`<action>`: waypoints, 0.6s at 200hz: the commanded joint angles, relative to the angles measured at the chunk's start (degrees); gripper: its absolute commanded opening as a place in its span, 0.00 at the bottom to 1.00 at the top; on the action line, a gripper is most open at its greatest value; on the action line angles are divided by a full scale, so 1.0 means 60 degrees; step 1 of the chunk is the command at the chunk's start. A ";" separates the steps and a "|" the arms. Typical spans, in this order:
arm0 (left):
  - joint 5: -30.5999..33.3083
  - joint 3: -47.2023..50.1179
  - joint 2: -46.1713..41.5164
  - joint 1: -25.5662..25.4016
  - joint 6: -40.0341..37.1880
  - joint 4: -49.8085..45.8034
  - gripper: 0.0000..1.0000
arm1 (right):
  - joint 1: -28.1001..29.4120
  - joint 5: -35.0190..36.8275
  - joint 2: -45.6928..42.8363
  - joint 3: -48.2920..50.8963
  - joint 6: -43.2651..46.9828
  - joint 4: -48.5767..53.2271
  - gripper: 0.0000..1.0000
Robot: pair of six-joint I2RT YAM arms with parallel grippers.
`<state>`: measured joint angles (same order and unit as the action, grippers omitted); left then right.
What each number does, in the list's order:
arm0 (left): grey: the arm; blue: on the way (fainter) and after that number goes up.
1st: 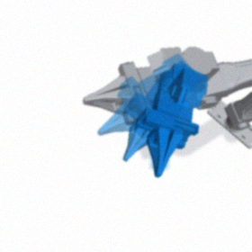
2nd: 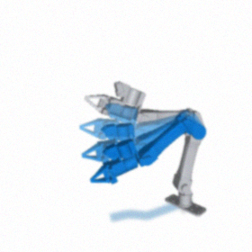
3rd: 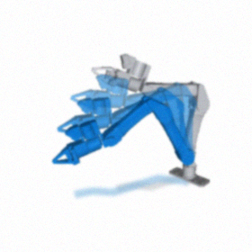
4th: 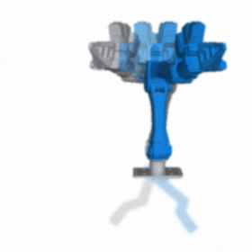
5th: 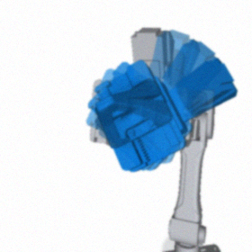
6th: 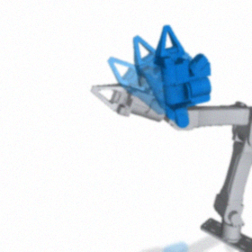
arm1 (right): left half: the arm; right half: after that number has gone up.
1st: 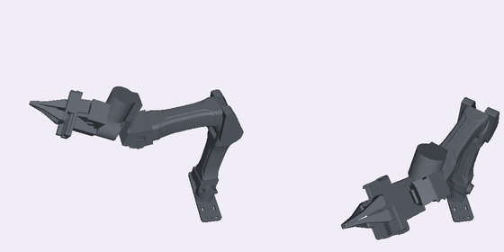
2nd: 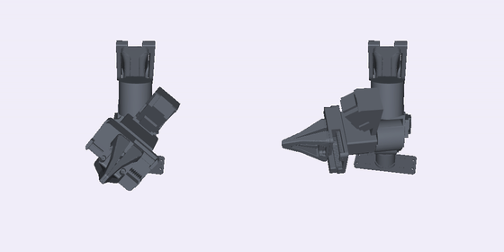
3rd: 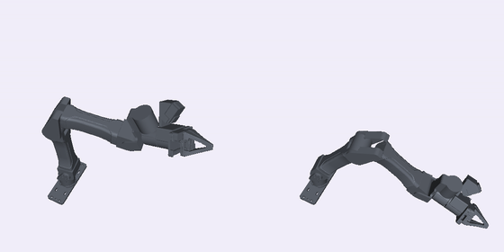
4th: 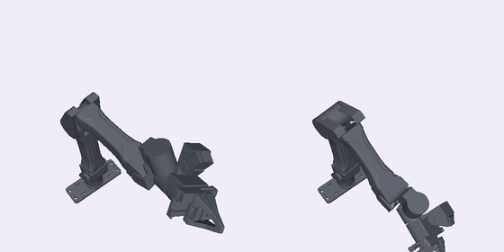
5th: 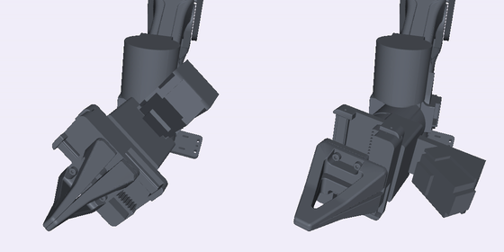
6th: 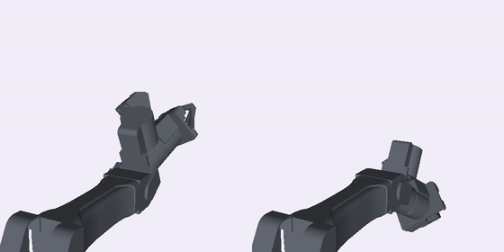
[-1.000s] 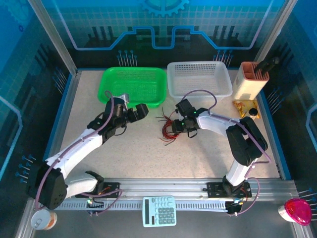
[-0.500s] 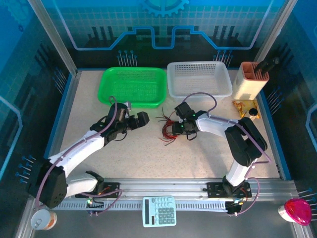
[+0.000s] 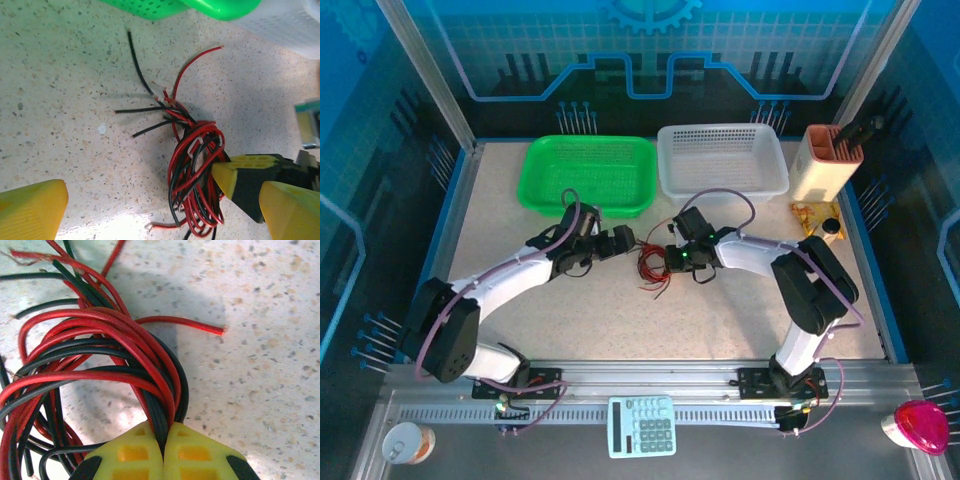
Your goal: Untangle the cables
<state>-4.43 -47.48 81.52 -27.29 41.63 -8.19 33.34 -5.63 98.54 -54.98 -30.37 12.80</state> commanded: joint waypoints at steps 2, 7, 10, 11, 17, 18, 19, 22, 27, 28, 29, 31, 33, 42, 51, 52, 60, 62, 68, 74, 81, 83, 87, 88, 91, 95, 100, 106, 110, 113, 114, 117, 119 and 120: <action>-0.0434 -0.0425 0.0319 -0.0161 0.0255 0.0485 0.99 | 0.0066 -0.0697 -0.0774 0.0077 0.0598 -0.0698 0.00; -0.0486 -0.0453 0.0386 -0.0179 0.0243 0.0556 0.98 | 0.0080 -0.0728 -0.0827 0.0059 0.0625 -0.0690 0.00; -0.0532 -0.0476 0.0423 -0.0194 0.0240 0.0588 0.96 | 0.0079 -0.0762 -0.0860 0.0042 0.0649 -0.0676 0.00; -0.0549 -0.0485 0.0443 -0.0196 0.0240 0.0602 0.96 | 0.0073 -0.0776 -0.0871 0.0040 0.0651 -0.0672 0.00; -0.0615 -0.0531 0.0503 -0.0217 0.0240 0.0644 0.94 | 0.0078 -0.0809 -0.0907 0.0003 0.0666 -0.0652 0.00; -0.0627 -0.0534 0.0519 -0.0222 0.0247 0.0653 0.94 | 0.0073 -0.0822 -0.0916 -0.0002 0.0666 -0.0652 0.00; -0.0640 -0.0544 0.0534 -0.0225 0.0251 0.0657 0.93 | 0.0078 -0.0828 -0.0928 -0.0004 0.0667 -0.0638 0.00; -0.0660 -0.0563 0.0568 -0.0238 0.0241 0.0673 0.93 | 0.0087 -0.0839 -0.0953 -0.0028 0.0667 -0.0615 0.00; -0.0693 -0.0607 0.0638 -0.0254 0.0233 0.0703 0.91 | 0.0100 -0.0869 -0.0977 -0.0048 0.0673 -0.0610 0.00; -0.0703 -0.0617 0.0645 -0.0255 0.0236 0.0711 0.90 | 0.0106 -0.0874 -0.0981 -0.0049 0.0670 -0.0602 0.00; -0.0708 -0.0621 0.0656 -0.0256 0.0238 0.0715 0.90 | 0.0109 -0.0876 -0.0990 -0.0043 0.0669 -0.0598 0.00; -0.0730 -0.0625 0.0683 -0.0264 0.0243 0.0726 0.89 | 0.0111 -0.0878 -0.1011 -0.0056 0.0671 -0.0596 0.00; -0.0750 -0.0640 0.0700 -0.0269 0.0230 0.0754 0.89 | 0.0104 -0.0886 -0.1031 -0.0059 0.0668 -0.0602 0.00; -0.0863 -0.0677 0.0800 -0.0298 0.0213 0.0866 0.85 | 0.0133 -0.0920 -0.1094 -0.0069 0.0667 -0.0585 0.00; -0.0916 -0.0729 0.0902 -0.0307 0.0211 0.0898 0.81 | 0.0176 -0.0943 -0.1191 -0.0086 0.0662 -0.0584 0.00; -0.0917 -0.0729 0.0909 -0.0311 0.0203 0.0904 0.81 | 0.0181 -0.0948 -0.1212 -0.0090 0.0657 -0.0582 0.00; -0.0899 -0.0770 0.0998 -0.0314 0.0185 0.0884 0.77 | 0.0199 -0.1026 -0.1320 -0.0078 0.0667 -0.0587 0.00; -0.0884 -0.0783 0.1021 -0.0315 0.0190 0.0882 0.76 | 0.0211 -0.1047 -0.1350 -0.0072 0.0667 -0.0611 0.00; -0.0850 -0.0800 0.1085 -0.0308 0.0168 0.0868 0.73 | 0.0218 -0.1094 -0.1444 -0.0070 0.0681 -0.0610 0.00; -0.0808 -0.0807 0.1145 -0.0315 0.0167 0.0878 0.71 | 0.0234 -0.1152 -0.1552 -0.0079 0.0689 -0.0609 0.00; -0.0800 -0.0790 0.1222 -0.0315 0.0170 0.0911 0.69 | 0.0239 -0.1219 -0.1657 -0.0087 0.0704 -0.0597 0.00; -0.0800 -0.0788 0.1253 -0.0312 0.0168 0.0929 0.68 | 0.0235 -0.1234 -0.1687 -0.0092 0.0709 -0.0584 0.00; -0.0808 -0.0773 0.1293 -0.0315 0.0181 0.0976 0.67 | 0.0242 -0.1270 -0.1755 -0.0107 0.0722 -0.0574 0.00; -0.0811 -0.0773 0.1302 -0.0315 0.0181 0.0987 0.67 | 0.0236 -0.1279 -0.1765 -0.0108 0.0724 -0.0570 0.00; -0.0835 -0.0765 0.1342 -0.0308 0.0185 0.1011 0.66 | 0.0248 -0.1300 -0.1798 -0.0122 0.0713 -0.0570 0.00; -0.0853 -0.0745 0.1378 -0.0314 0.0195 0.1063 0.64 | 0.0249 -0.1323 -0.1843 -0.0138 0.0738 -0.0543 0.00; -0.0892 -0.0722 0.1430 -0.0313 0.0221 0.1138 0.62 | 0.0261 -0.1359 -0.1897 -0.0171 0.0765 -0.0511 0.00; -0.0922 -0.0714 0.1482 -0.0315 0.0233 0.1211 0.58 | 0.0272 -0.1403 -0.1963 -0.0185 0.0777 -0.0493 0.00; -0.0944 -0.0695 0.1512 -0.0315 0.0240 0.1232 0.55 | 0.0271 -0.1437 -0.2007 -0.0196 0.0777 -0.0494 0.00; -0.0959 -0.0686 0.1540 -0.0315 0.0249 0.1260 0.52 | 0.0264 -0.1486 -0.2040 -0.0197 0.0783 -0.0520 0.00; -0.0968 -0.0685 0.1550 -0.0315 0.0252 0.1261 0.51 | 0.0261 -0.1505 -0.2054 -0.0189 0.0784 -0.0528 0.00; -0.0975 -0.0687 0.1570 -0.0306 0.0249 0.1265 0.49 | 0.0270 -0.1546 -0.2090 -0.0176 0.0782 -0.0566 0.00; -0.0987 -0.0685 0.1585 -0.0309 0.0246 0.1270 0.47 | 0.0283 -0.1580 -0.2118 -0.0170 0.0780 -0.0595 0.00; -0.0989 -0.0685 0.1587 -0.0305 0.0243 0.1266 0.46 | 0.0278 -0.1588 -0.2130 -0.0161 0.0782 -0.0610 0.00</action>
<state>-8.32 -50.87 89.32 -28.77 43.27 -2.15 34.09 -11.20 89.03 -54.70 -26.85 11.44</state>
